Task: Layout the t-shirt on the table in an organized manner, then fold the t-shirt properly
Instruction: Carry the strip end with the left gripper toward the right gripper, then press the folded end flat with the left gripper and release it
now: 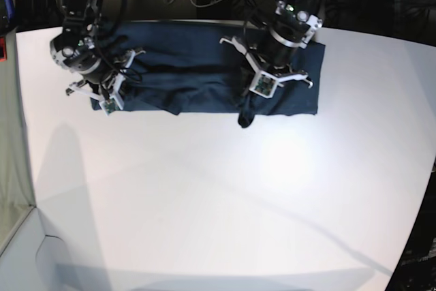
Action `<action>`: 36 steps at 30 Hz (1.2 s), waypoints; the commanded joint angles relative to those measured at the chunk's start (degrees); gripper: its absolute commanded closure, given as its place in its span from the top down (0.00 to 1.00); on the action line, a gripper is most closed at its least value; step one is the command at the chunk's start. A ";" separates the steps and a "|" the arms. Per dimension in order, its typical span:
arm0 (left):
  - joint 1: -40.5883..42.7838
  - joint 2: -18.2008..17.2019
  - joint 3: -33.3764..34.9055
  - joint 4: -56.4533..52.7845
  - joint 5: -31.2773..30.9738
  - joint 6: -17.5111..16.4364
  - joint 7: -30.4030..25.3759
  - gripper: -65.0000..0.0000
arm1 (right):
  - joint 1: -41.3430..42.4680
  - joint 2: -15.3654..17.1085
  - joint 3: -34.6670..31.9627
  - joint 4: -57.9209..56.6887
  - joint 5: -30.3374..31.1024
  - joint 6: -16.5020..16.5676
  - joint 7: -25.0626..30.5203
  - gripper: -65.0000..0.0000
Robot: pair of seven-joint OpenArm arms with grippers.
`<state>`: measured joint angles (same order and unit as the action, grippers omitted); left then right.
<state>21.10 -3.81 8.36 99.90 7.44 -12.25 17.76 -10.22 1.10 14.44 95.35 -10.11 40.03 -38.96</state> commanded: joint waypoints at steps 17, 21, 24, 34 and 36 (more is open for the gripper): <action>1.89 0.08 -0.32 13.47 -0.37 -0.19 -1.71 0.55 | 0.15 0.17 -0.06 0.25 -0.66 -0.03 -1.52 0.00; 2.24 0.08 -3.04 9.86 -0.37 -0.19 -1.71 0.55 | 0.33 0.17 -0.06 0.34 -0.66 -0.03 -1.61 0.00; 3.20 0.08 -5.24 8.28 -0.80 -0.19 -1.89 0.52 | 0.33 0.17 -0.06 0.34 -0.66 -0.03 -1.52 0.00; 3.20 1.04 -9.55 6.34 -0.89 -0.10 -1.80 0.37 | 0.33 0.17 -0.06 -0.01 -0.66 -0.03 -1.35 0.00; 3.56 2.28 -9.37 5.03 -0.89 -0.63 -1.71 0.36 | 0.33 0.17 -0.06 -0.01 -0.66 -0.03 -1.35 0.00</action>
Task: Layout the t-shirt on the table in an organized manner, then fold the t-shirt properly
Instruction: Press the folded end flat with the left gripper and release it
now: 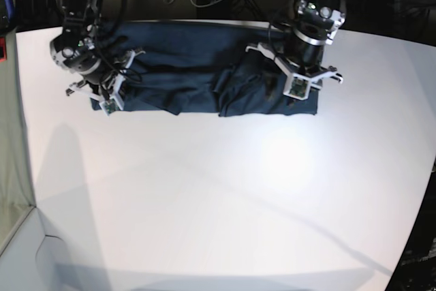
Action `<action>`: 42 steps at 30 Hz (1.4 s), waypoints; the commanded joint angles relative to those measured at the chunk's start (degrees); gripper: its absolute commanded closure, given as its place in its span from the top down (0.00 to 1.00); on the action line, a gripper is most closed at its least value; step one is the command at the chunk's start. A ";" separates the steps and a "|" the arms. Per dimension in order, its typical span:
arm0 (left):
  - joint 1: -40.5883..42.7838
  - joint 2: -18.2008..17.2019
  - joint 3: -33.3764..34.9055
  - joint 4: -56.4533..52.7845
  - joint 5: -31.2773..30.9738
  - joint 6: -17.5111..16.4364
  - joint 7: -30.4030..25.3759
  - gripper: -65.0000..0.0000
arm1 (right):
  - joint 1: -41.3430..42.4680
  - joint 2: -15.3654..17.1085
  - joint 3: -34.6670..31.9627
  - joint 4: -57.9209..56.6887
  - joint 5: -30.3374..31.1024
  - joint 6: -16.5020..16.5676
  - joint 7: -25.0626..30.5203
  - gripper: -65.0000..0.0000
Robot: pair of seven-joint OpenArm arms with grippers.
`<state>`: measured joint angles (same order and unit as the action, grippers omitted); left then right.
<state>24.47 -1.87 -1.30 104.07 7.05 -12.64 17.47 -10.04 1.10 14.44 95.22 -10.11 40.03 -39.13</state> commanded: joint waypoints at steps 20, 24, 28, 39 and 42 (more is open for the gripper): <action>2.83 -6.26 0.82 5.51 0.64 -13.25 -1.43 0.23 | 0.33 0.17 -0.06 0.12 -0.66 -0.03 -1.17 0.00; 3.18 -4.86 -5.69 3.84 0.64 -13.33 -1.43 0.23 | 1.12 0.17 -0.06 0.12 -0.75 -0.03 -1.61 0.00; 5.55 -5.03 -8.77 4.10 0.64 -13.33 -1.61 0.23 | 1.12 0.26 -0.06 0.03 -0.75 -0.03 -1.61 0.00; 6.26 -5.30 -16.85 3.40 -7.27 -13.42 -1.43 0.23 | 0.94 0.35 0.03 0.03 -0.75 -0.03 -1.61 0.00; 4.67 -6.53 -17.29 -2.05 -10.61 -13.42 -1.52 0.23 | 0.94 0.26 0.11 0.03 -0.75 -0.03 -1.61 0.00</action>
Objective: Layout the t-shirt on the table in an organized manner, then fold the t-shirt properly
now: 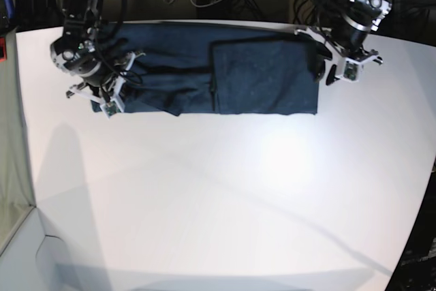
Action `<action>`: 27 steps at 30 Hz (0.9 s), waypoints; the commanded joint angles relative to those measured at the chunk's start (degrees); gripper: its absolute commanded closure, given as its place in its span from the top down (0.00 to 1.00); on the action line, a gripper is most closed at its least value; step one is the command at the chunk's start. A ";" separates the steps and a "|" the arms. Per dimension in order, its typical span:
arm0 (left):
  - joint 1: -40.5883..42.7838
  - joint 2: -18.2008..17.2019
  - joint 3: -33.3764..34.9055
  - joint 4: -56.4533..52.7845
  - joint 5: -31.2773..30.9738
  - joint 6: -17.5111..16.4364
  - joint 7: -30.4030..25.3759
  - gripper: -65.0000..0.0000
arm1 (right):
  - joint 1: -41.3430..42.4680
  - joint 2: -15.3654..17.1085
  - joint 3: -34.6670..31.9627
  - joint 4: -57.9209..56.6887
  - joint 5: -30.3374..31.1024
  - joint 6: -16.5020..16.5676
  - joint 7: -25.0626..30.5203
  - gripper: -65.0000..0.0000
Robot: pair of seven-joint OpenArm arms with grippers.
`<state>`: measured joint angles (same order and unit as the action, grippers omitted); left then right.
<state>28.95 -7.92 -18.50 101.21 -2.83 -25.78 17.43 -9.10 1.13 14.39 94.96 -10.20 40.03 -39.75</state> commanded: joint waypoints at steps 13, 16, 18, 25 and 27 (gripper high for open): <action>-3.41 -1.00 -0.27 -8.07 -0.73 -0.29 -1.74 0.23 | 0.44 0.41 0.16 0.82 -0.66 -0.03 -1.00 0.00; -3.67 -1.00 -0.27 -8.07 -0.64 -0.29 -1.47 0.23 | 0.44 0.50 0.16 0.91 -0.66 -0.03 -1.00 0.00; -3.67 -1.00 -0.27 -8.07 -0.64 -0.29 -1.47 0.23 | 0.53 0.50 0.16 0.91 -0.66 -0.03 -1.00 0.07; -3.67 -1.00 -0.09 -8.07 -0.64 -0.29 -1.47 0.23 | -0.08 0.24 0.24 4.52 -0.66 -0.03 -1.00 0.38; -3.67 -1.00 -0.09 -8.07 -0.64 -0.29 -1.47 0.23 | -0.52 0.06 0.33 7.24 -0.66 -0.03 -1.09 0.45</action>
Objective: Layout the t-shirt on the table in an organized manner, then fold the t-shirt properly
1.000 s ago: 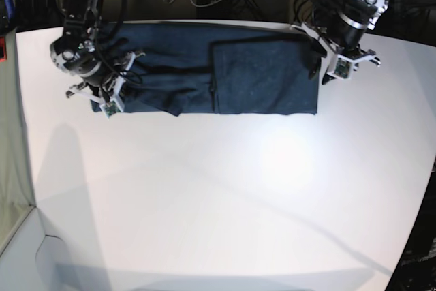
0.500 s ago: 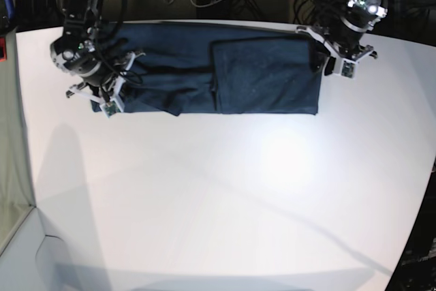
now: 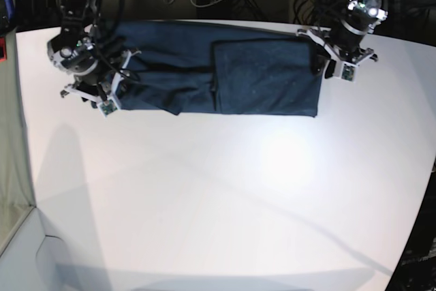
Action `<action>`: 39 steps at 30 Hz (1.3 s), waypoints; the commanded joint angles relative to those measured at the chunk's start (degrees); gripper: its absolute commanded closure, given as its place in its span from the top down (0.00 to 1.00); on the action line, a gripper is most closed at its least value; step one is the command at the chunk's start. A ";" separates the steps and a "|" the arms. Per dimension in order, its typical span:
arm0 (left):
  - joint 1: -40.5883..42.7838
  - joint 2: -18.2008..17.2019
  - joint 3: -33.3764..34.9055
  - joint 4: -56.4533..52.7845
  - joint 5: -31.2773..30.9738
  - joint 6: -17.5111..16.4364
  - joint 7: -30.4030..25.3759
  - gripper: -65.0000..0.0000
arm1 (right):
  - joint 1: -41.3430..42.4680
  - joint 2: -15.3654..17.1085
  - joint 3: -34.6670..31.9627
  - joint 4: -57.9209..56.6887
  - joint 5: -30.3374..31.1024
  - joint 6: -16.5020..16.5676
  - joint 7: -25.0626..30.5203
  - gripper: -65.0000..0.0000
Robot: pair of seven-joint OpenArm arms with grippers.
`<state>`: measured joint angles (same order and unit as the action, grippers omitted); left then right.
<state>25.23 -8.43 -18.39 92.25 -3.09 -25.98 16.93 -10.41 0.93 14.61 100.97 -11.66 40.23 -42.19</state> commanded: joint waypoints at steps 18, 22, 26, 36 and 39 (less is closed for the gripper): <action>0.39 -0.50 -0.55 0.98 -0.38 -0.09 -1.06 0.23 | 2.63 -8.27 9.34 11.69 1.07 -0.23 -19.83 0.54; 0.48 -0.50 -0.55 0.98 -0.38 -0.09 -1.06 0.23 | 2.63 -8.53 10.05 9.32 1.16 -0.23 -19.56 0.62; 0.48 -0.50 -0.55 0.98 -0.38 -0.09 -1.06 0.23 | 3.51 -9.32 10.40 7.30 1.24 -0.23 -19.83 0.62; 0.48 -0.50 -0.55 1.07 -0.38 -0.09 -0.97 0.23 | 3.69 -9.93 12.51 6.86 5.37 -0.23 -19.74 0.63; 0.57 -0.50 -0.55 1.34 -0.38 -0.09 -0.97 0.23 | 3.69 -9.93 12.51 6.86 5.55 -0.23 -19.74 0.63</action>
<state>25.56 -8.56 -18.68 92.36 -3.07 -25.98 16.95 -7.22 -9.21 27.16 106.98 -6.61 40.23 -62.59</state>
